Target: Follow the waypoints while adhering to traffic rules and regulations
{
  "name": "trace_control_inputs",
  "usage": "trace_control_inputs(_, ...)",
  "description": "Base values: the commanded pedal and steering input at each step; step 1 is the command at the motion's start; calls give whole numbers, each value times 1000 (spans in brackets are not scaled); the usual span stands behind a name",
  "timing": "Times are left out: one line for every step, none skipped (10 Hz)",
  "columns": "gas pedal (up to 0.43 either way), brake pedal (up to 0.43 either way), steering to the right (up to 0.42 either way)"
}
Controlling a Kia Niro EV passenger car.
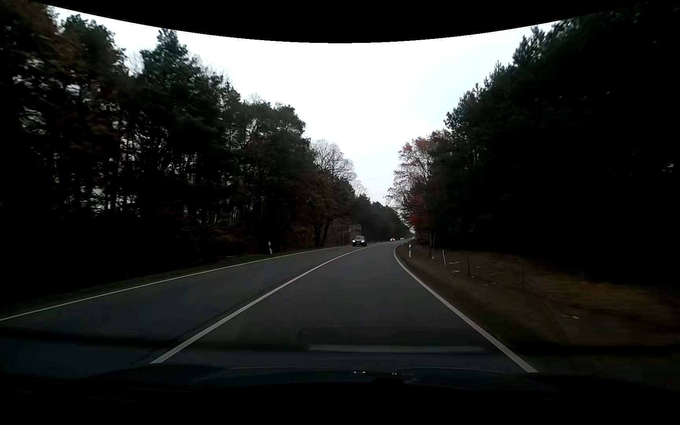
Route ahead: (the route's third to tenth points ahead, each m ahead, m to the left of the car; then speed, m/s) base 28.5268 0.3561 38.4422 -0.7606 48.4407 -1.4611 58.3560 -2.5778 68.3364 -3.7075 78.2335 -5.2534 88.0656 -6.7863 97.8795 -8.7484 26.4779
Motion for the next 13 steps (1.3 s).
trace_control_inputs(268,0,13)
trace_control_inputs(268,0,13)
trace_control_inputs(268,0,13)
trace_control_inputs(268,0,14)
trace_control_inputs(268,0,14)
trace_control_inputs(260,0,14)
trace_control_inputs(260,0,15)
trace_control_inputs(260,0,14)
trace_control_inputs(260,0,14)
trace_control_inputs(260,0,15)
trace_control_inputs(260,0,15)
trace_control_inputs(260,0,14)
trace_control_inputs(260,0,14)
